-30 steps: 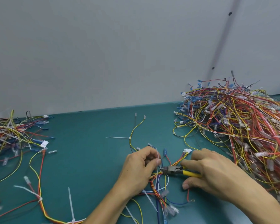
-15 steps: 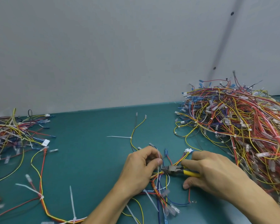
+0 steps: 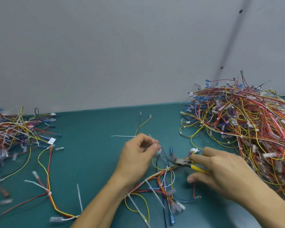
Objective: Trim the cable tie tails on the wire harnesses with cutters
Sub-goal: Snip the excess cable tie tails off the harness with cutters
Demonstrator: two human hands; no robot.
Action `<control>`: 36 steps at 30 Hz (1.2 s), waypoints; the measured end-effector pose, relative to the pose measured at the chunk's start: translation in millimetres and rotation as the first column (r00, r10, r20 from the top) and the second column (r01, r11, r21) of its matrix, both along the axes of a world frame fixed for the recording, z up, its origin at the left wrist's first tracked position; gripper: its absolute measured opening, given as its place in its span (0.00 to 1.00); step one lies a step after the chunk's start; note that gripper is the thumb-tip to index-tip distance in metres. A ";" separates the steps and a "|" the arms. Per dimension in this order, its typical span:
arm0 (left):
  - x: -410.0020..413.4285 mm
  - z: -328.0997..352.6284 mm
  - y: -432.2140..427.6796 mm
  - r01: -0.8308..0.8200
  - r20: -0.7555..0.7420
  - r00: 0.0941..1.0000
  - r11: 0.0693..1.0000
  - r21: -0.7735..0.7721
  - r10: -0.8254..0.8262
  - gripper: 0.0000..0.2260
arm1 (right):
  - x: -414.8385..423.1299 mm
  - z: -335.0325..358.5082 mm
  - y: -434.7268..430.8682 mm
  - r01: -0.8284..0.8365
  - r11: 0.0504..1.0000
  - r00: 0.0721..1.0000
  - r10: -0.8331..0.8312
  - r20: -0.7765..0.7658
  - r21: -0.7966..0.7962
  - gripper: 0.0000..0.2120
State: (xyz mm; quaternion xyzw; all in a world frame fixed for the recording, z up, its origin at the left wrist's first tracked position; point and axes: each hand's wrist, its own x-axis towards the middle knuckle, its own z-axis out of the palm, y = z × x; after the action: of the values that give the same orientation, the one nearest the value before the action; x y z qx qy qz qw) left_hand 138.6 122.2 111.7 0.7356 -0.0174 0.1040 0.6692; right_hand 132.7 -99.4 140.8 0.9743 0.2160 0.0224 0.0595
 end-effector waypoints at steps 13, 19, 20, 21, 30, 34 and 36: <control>-30.7 35.3 14.9 0.213 -0.088 0.975 0.968 0.132 -0.203 0.05 | -17.9 22.0 4.3 -0.054 0.998 0.972 0.049 -0.232 -0.015 0.31; -34.0 4.9 18.2 0.390 -0.172 0.920 0.865 0.317 -0.352 0.12 | -17.4 15.5 10.5 -0.049 0.997 0.966 0.032 -0.258 -0.058 0.29; -31.5 2.7 17.6 0.387 -0.151 0.922 0.846 0.368 -0.356 0.11 | -17.1 15.1 11.0 -0.050 0.997 0.966 0.032 -0.256 -0.063 0.29; -29.7 0.7 17.1 0.377 -0.129 0.925 0.831 0.409 -0.356 0.10 | -16.9 14.4 11.4 -0.051 0.997 0.967 0.032 -0.252 -0.066 0.29; -28.5 -7.5 19.4 0.368 -0.122 0.930 0.873 0.320 -0.347 0.04 | -17.6 12.2 11.4 -0.047 0.997 0.969 0.030 -0.245 -0.062 0.29; -30.8 -6.2 20.5 0.417 -0.124 0.907 0.812 0.408 -0.403 0.11 | -17.9 13.0 11.6 -0.041 0.997 0.967 0.023 -0.252 -0.065 0.29; -29.8 -8.0 16.7 0.353 -0.074 0.930 0.816 0.457 -0.361 0.05 | -18.2 13.3 12.0 -0.040 0.997 0.964 0.023 -0.265 -0.058 0.29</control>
State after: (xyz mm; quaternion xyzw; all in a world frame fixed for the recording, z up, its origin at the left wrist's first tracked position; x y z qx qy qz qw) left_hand 108.8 139.0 103.7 0.8563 -0.1845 -0.0247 0.4818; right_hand 114.5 -87.4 154.1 0.9626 0.2381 -0.1137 0.0606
